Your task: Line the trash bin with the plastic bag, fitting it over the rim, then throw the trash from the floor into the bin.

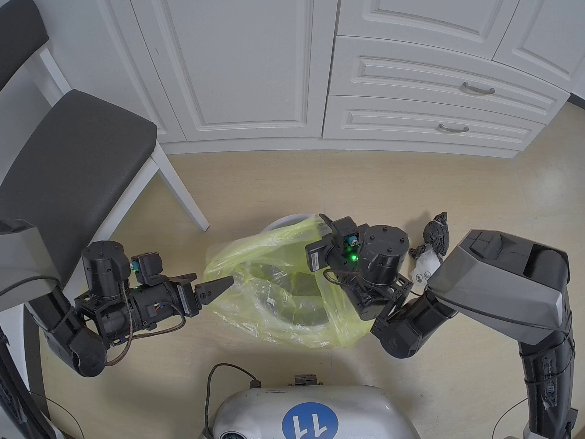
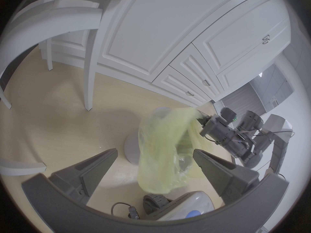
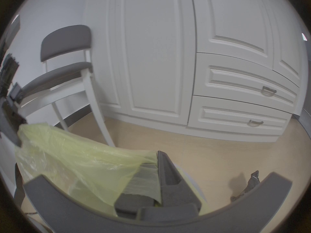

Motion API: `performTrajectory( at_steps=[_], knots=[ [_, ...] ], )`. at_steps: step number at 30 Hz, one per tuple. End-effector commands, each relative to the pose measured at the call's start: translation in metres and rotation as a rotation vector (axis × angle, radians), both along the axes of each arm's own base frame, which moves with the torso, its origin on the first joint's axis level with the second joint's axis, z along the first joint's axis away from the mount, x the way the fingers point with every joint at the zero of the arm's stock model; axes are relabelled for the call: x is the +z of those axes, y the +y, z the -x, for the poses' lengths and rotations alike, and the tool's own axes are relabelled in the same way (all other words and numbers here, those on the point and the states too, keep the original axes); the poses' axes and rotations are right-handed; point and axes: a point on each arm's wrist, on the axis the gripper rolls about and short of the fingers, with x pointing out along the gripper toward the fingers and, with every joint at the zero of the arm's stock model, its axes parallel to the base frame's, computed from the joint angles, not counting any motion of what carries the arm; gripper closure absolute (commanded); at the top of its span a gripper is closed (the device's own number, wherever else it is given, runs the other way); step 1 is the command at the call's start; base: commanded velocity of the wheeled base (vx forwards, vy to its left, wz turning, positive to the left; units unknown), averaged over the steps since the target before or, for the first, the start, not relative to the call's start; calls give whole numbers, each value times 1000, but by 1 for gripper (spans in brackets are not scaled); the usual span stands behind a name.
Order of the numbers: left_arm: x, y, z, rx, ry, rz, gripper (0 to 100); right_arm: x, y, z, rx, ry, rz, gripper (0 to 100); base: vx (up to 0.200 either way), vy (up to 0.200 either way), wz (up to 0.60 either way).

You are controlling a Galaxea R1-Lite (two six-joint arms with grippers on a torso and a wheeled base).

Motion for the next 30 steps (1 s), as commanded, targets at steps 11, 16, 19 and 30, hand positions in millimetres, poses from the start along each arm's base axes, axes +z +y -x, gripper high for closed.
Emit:
performTrajectory(
  at_steps=[11,16,19,30],
  knots=[
    [19,0,25,-61,40,-56,0,19,7,-27,-108,-62,-194,100,0,0,0],
    [10,-2,19,-58,70,-68,0,20,4,-47,-132,-92,-232,100,0,0,0],
    [9,-2,18,-58,72,-68,0,15,3,-55,-145,-90,-230,100,0,0,0],
    [9,-2,17,-57,66,-67,0,36,6,-69,-155,-148,-274,100,0,0,0]
  ],
)
